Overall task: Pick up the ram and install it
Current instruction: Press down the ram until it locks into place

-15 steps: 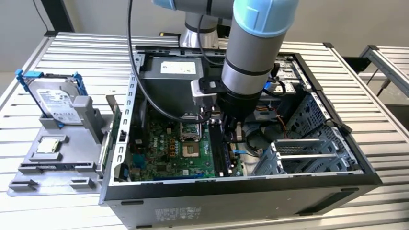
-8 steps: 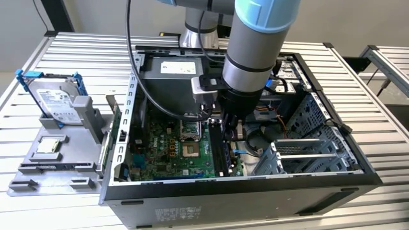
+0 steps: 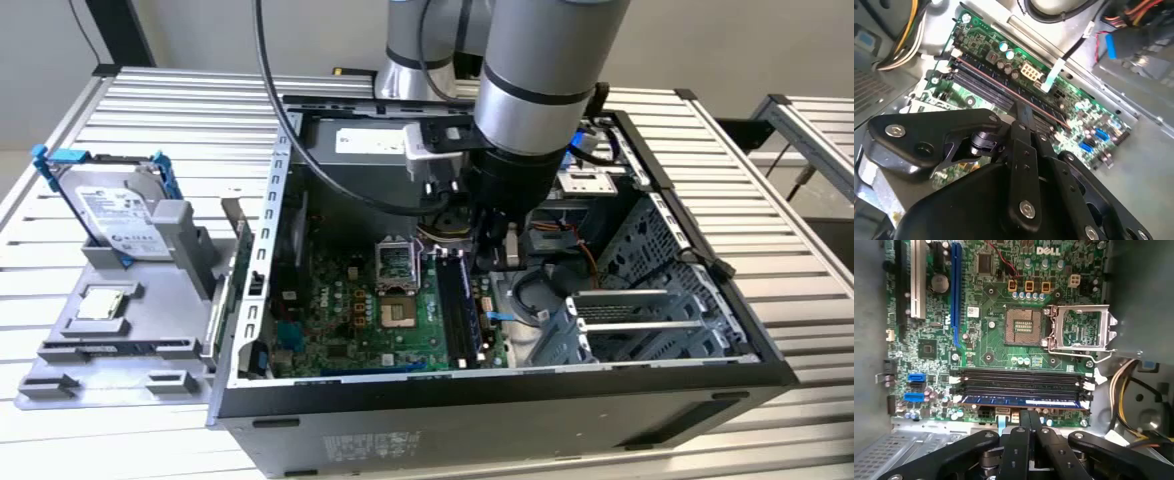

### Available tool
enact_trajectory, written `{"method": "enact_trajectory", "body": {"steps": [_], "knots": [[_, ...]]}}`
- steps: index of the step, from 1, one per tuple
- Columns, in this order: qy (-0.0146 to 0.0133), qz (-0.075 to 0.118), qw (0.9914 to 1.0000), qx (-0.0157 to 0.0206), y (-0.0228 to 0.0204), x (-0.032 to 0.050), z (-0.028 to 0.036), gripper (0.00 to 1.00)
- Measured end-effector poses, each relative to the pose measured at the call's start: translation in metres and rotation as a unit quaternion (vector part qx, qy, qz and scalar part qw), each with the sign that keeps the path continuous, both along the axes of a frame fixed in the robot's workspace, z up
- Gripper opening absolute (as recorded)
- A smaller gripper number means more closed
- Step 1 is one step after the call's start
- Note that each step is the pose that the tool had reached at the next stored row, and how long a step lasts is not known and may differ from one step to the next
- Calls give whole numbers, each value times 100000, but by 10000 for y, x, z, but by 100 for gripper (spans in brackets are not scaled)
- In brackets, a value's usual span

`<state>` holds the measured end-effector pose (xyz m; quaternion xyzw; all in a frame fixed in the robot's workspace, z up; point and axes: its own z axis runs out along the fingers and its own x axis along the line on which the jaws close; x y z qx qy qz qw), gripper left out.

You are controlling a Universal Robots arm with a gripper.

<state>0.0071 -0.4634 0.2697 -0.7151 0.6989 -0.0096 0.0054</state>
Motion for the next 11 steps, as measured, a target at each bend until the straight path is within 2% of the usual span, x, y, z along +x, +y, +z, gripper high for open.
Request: {"method": "enact_trajectory", "body": {"steps": [2, 3, 11], "knots": [[0, 1, 100000, 2, 0, 0, 89, 0], [2, 2, 100000, -4, 0, 0, 108, 0], [-10, 1, 100000, 74, 0, 0, 107, 0]]}}
